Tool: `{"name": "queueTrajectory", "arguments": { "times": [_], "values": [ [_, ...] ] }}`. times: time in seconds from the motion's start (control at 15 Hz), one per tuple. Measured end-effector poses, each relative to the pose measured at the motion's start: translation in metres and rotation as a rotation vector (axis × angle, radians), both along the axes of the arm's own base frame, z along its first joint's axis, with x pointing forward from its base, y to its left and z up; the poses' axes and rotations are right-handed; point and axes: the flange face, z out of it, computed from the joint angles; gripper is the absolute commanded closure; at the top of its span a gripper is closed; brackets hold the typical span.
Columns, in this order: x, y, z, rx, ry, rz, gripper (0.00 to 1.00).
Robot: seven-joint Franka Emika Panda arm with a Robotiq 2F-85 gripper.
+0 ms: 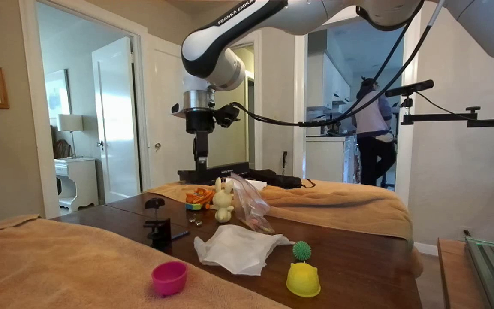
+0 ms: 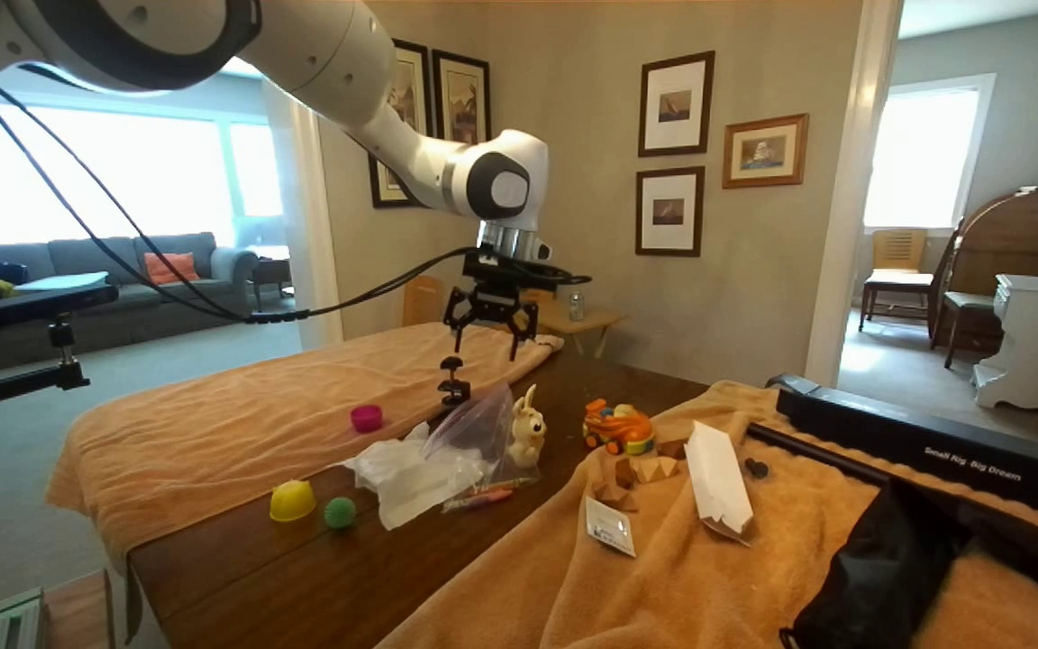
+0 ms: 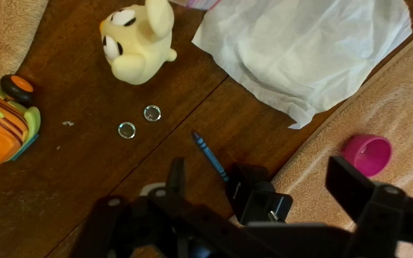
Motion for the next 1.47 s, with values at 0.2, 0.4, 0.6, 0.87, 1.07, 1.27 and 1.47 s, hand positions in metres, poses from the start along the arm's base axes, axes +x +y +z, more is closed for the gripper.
{"name": "queueTrajectory", "arguments": {
  "times": [0.2,0.4,0.6,0.87,1.07,1.27,1.47],
  "values": [
    [0.001,0.001,-0.002,0.002,-0.008,0.015,0.00],
    [0.007,0.008,-0.016,0.022,-0.049,0.126,0.00],
    [0.011,0.022,-0.040,0.048,-0.063,0.260,0.00],
    [0.014,0.037,-0.066,0.077,-0.054,0.401,0.00],
    [0.016,0.036,-0.078,0.082,-0.052,0.470,0.00],
    [0.019,0.031,-0.085,0.069,-0.051,0.512,0.00],
    [0.022,0.028,-0.091,0.062,-0.052,0.540,0.00]
  ]
}}
